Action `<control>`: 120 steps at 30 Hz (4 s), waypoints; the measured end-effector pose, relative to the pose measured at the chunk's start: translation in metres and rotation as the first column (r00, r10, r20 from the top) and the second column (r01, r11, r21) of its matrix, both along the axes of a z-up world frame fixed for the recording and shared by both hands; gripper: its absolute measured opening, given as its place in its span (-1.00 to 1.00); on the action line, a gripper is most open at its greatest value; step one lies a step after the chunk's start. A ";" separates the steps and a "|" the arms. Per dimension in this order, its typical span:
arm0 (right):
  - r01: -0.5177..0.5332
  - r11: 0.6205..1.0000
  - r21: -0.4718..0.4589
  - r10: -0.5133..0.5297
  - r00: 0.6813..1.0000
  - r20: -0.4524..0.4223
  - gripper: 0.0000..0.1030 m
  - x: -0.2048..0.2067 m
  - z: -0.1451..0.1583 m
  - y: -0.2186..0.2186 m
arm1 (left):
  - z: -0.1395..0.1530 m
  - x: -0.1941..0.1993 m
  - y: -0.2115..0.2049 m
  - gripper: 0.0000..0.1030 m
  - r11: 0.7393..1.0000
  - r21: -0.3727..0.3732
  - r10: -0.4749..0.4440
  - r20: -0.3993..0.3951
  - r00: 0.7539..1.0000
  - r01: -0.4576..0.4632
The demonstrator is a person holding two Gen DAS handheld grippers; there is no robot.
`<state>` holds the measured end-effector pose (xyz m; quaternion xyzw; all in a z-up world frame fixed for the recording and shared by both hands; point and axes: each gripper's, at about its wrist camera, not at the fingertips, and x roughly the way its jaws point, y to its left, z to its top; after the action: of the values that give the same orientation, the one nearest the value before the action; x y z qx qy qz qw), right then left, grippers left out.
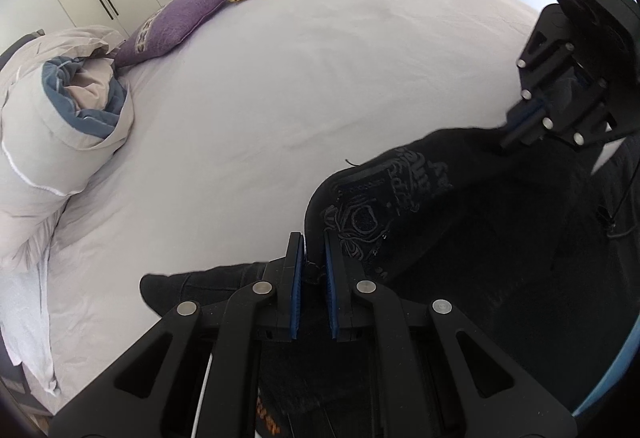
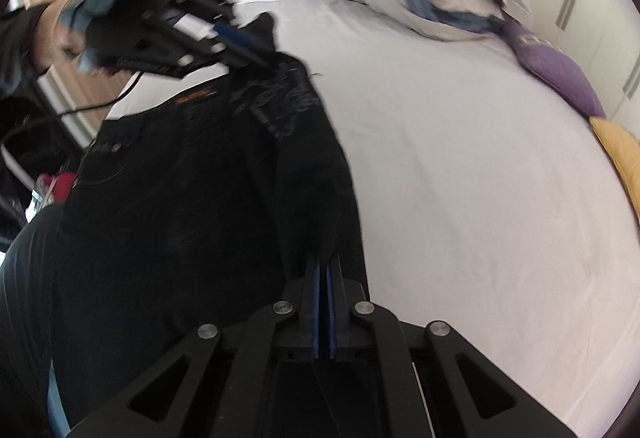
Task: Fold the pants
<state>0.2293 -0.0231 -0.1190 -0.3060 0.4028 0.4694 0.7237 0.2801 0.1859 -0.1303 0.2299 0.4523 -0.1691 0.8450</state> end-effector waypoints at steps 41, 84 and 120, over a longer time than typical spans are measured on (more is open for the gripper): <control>-0.372 0.770 -0.518 0.563 0.779 0.276 -0.93 -0.335 -0.075 0.049 | -0.090 -0.373 -0.014 -0.82 0.819 0.463 -0.343 -0.079 0.936 0.339; -0.189 0.903 -0.386 0.346 0.853 0.391 0.44 -0.359 -0.071 0.041 | 0.004 -0.336 -0.015 0.67 0.957 0.287 -0.080 0.110 0.991 0.046; 0.956 0.243 -0.163 -0.938 0.189 -0.289 0.48 0.013 -0.014 -0.239 | -0.075 -0.182 -0.122 0.82 0.950 -0.170 0.227 -0.203 0.953 -0.263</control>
<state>0.2421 -0.2625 -0.1328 0.1093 0.6063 -0.0214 0.7874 0.0984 0.0639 -0.2057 0.0716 0.5334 -0.1262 0.8333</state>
